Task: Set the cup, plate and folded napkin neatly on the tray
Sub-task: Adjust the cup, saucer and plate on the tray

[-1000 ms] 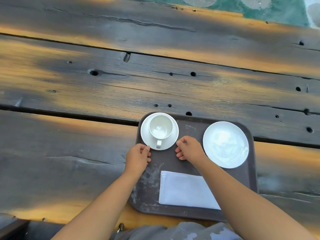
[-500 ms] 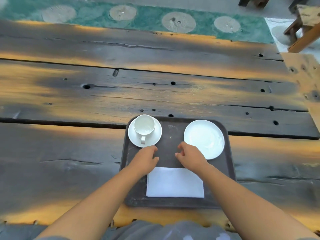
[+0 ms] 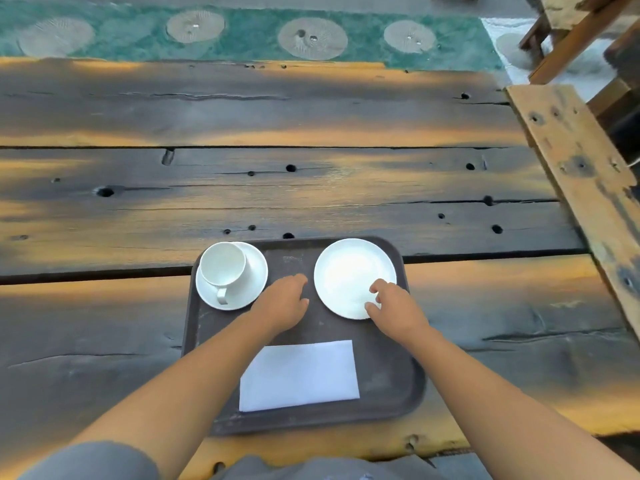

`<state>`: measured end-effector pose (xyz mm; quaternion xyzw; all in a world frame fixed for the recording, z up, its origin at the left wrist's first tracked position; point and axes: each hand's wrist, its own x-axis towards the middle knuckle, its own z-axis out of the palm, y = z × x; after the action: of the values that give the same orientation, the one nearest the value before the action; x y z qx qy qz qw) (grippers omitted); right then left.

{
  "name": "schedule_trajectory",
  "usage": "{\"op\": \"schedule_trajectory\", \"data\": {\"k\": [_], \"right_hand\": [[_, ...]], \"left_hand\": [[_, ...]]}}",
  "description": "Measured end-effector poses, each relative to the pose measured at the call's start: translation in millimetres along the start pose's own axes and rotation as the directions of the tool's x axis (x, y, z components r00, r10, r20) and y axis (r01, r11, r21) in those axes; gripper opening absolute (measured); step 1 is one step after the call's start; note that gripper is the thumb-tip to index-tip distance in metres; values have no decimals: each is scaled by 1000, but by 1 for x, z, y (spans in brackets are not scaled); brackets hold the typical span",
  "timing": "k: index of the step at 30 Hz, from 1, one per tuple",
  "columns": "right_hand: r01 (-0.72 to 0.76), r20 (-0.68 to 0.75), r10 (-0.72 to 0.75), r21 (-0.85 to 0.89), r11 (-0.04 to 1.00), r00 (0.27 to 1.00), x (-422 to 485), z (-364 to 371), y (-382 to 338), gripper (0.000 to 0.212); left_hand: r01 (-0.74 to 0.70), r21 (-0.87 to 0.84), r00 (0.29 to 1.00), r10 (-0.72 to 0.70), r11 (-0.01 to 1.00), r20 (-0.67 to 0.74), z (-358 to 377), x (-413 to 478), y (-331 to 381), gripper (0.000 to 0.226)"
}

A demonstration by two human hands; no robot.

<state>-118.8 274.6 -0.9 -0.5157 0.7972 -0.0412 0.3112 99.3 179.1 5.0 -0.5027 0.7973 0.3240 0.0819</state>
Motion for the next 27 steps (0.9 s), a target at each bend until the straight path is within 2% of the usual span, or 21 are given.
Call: {"op": "schedule_trajectory", "data": {"k": [4,7,12,17,27], "right_hand": [[-65,-25,66,34,997,997,11,-15,29,24],[-99,-51,101,47,994,994,18,-21,46,16],[-187,-77,193,71,980,978,28,-16,59,30],[-225,-68,234,111,968,970,35,-7,60,29],[-223,-49,233,161,961,971,39,-8,69,27]], "left_hand": [[41,65,999,-42,997,12,6,22,12,35],[95,36,995,-96,995,8,11,38,17,27],[208,-105,977,-212,972,-27,21,53,19,18],[261,-264,954,-289,928,-74,31,59,16,10],[283,-534,931,-363,796,-48,51,58,25,17]]}}
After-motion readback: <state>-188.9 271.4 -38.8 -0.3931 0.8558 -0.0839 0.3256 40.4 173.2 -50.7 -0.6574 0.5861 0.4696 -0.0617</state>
